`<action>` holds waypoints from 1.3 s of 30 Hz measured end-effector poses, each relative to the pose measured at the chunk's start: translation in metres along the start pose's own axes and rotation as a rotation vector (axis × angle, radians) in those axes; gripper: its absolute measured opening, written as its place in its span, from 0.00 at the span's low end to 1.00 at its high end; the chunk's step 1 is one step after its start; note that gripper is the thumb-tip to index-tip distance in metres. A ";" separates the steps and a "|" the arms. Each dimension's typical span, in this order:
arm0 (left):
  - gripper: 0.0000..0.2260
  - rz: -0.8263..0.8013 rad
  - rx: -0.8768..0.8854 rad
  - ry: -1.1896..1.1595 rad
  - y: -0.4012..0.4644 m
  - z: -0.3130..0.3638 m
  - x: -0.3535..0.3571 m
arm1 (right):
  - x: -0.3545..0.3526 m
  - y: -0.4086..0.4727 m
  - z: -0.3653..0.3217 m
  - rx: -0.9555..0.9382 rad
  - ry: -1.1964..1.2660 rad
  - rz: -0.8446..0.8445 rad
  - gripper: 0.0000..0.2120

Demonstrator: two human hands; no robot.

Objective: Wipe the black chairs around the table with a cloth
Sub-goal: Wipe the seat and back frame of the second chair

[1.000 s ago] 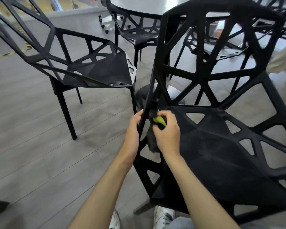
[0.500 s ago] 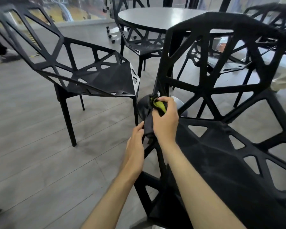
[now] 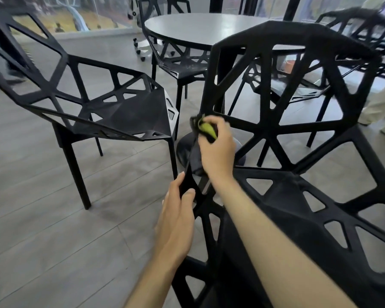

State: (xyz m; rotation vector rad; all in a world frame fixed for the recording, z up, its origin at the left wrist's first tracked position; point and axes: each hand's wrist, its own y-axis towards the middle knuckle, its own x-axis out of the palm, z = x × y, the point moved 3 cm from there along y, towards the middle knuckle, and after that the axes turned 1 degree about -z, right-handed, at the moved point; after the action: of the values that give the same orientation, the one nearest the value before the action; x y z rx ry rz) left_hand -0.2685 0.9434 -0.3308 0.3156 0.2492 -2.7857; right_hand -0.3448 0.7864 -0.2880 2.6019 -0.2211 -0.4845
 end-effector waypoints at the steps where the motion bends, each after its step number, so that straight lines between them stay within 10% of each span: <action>1: 0.25 0.002 0.000 0.008 -0.001 0.001 -0.001 | 0.003 0.020 -0.002 -0.012 -0.015 -0.001 0.17; 12: 0.22 0.000 -0.003 0.038 -0.008 0.007 -0.003 | -0.029 -0.025 0.092 0.157 -0.145 -0.053 0.17; 22: 0.23 0.013 0.026 0.058 -0.008 0.009 -0.002 | -0.006 0.010 0.048 -0.123 -0.077 0.006 0.18; 39: 0.17 0.025 0.028 0.042 -0.002 0.005 0.000 | -0.066 -0.036 0.114 0.215 -0.616 -0.383 0.14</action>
State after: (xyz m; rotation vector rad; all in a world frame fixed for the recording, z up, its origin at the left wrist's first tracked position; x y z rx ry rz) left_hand -0.2699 0.9442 -0.3258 0.3815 0.2150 -2.7624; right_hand -0.4458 0.7849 -0.3797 2.6263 0.0359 -1.4686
